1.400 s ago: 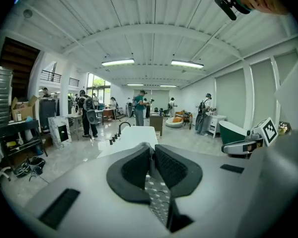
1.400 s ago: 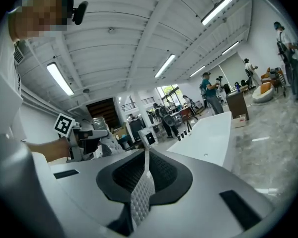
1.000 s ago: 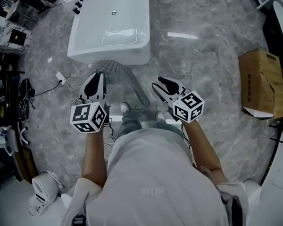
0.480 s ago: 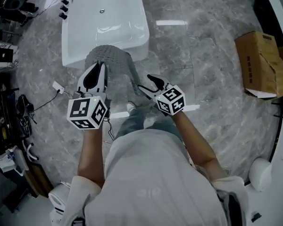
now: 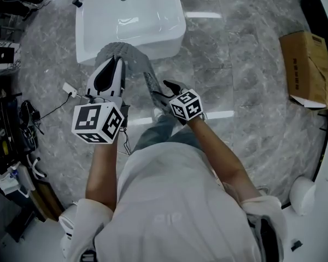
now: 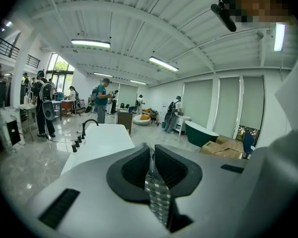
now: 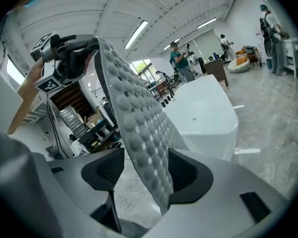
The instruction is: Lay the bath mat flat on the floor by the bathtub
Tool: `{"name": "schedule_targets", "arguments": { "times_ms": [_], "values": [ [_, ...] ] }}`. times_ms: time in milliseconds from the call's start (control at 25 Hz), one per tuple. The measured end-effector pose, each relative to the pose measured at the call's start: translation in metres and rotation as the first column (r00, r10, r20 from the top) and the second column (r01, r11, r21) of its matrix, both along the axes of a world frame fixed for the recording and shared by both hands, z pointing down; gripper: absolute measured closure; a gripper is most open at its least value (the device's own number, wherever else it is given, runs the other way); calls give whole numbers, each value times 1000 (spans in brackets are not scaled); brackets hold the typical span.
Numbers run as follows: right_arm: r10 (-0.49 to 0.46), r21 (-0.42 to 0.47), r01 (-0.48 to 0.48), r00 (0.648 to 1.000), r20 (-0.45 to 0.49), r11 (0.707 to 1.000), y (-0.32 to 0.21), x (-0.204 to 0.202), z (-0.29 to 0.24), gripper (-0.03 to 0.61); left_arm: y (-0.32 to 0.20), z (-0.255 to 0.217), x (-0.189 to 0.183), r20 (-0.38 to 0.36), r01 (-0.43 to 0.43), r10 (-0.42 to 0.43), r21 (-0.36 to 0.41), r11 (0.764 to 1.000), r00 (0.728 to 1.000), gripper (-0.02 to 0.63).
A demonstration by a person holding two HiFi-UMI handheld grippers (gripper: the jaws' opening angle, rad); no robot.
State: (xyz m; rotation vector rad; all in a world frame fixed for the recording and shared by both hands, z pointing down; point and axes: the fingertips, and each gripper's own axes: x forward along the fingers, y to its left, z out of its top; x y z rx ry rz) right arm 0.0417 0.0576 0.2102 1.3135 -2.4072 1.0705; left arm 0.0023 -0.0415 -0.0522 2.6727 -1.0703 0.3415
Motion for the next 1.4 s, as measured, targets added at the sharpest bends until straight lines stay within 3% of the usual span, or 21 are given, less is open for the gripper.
{"name": "schedule_targets", "arguments": {
  "times_ms": [200, 360, 520, 760, 1000, 1400],
  "values": [
    [72, -64, -73, 997, -27, 995, -5, -21, 42, 363, -2, 5, -30, 2, -3, 3, -15, 1000, 1000, 568],
    [135, -69, -139, 989, -57, 988, -12, -18, 60, 479, -5, 8, -47, 6, -9, 9, -13, 1000, 1000, 568],
    [190, -64, -195, 978, -87, 979, -18, -2, 62, 512, -6, 16, -63, 17, -7, 7, -21, 1000, 1000, 568],
    [264, -94, -277, 956, -130, 956, -24, 40, 66, 520, -13, 50, -88, 24, 45, -43, -104, 994, 999, 566],
    [218, -133, -255, 946, -240, 958, -22, 85, 100, 523, -17, 134, -100, 101, 93, -72, -223, 970, 992, 565],
    [142, -214, -234, 917, -372, 948, -50, 142, 215, 527, -41, 322, -92, 214, 148, -74, -355, 923, 974, 563]
  ]
}}
